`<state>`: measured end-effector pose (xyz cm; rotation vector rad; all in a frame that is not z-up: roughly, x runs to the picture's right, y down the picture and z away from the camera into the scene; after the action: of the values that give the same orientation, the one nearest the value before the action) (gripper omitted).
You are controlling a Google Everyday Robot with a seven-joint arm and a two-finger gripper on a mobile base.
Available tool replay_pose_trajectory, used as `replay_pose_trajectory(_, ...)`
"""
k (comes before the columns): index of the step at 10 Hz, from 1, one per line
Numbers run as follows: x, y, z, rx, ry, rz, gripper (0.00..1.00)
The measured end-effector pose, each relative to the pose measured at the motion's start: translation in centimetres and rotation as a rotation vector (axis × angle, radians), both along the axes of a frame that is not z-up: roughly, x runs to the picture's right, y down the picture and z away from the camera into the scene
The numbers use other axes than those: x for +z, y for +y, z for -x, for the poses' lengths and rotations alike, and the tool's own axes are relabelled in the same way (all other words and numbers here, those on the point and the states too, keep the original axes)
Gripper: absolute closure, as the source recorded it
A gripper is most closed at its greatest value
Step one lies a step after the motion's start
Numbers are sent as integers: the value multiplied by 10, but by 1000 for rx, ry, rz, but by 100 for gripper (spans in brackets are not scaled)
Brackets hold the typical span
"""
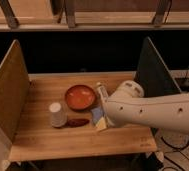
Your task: Drag the pepper across the table
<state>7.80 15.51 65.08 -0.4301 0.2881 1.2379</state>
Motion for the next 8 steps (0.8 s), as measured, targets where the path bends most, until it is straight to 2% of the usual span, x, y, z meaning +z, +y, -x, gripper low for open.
replay_pose_trajectory(1,7,-4,13,-24,-36,-5,20)
replay_pose_trajectory(2,10,-5,16,-32,-48,-8,20)
replay_pose_trajectory(5,9,-6,16,-32,-50,-11,20)
replay_pose_trajectory(7,4,-1,14,-91,-71,-5,20)
replay_pose_trajectory(8,-1,4,15,-157,-93,9,20)
